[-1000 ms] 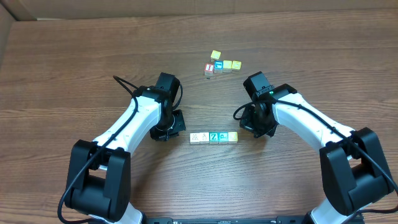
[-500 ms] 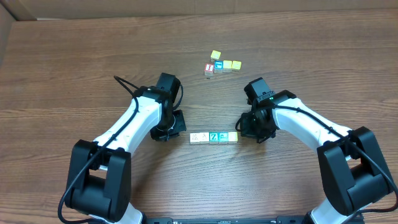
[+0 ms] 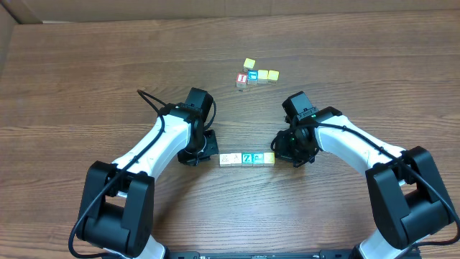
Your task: Flip 5 blocks
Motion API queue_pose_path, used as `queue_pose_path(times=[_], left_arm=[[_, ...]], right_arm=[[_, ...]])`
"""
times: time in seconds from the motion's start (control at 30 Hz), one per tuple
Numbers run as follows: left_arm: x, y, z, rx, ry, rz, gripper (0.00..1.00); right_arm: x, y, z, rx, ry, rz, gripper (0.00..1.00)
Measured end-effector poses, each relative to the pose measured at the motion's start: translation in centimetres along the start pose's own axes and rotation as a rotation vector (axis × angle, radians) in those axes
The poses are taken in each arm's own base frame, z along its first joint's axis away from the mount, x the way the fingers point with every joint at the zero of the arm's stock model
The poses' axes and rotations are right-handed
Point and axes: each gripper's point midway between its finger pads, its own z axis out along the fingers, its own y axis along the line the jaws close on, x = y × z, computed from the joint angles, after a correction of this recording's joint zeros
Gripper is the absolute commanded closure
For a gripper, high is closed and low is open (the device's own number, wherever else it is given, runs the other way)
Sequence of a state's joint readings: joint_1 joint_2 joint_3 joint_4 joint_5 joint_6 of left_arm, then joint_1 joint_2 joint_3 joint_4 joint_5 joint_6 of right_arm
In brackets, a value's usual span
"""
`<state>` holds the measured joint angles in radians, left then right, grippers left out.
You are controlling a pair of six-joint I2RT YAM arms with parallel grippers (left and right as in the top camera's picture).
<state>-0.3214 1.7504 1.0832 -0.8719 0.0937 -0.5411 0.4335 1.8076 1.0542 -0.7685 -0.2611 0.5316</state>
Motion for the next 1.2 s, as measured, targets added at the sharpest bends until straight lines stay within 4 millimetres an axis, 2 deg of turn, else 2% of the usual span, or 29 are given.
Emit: queue_pose_path(times=[0.3, 0.6, 1.2], left_arm=[[-0.3, -0.3, 0.4, 0.013, -0.021, 0.0, 0.96], [0.5, -1.3, 0.5, 0.01, -0.012, 0.041, 0.96], [0.8, -1.1, 1.2, 0.012, -0.015, 0.042, 0.96]], right_arm=[[0.6, 0.7, 0.0, -0.043, 0.033, 0.016, 0.96], [0.7, 0.9, 0.0, -0.052, 0.039, 0.019, 0.96], [0.7, 0.9, 0.0, -0.052, 0.039, 0.019, 0.96]])
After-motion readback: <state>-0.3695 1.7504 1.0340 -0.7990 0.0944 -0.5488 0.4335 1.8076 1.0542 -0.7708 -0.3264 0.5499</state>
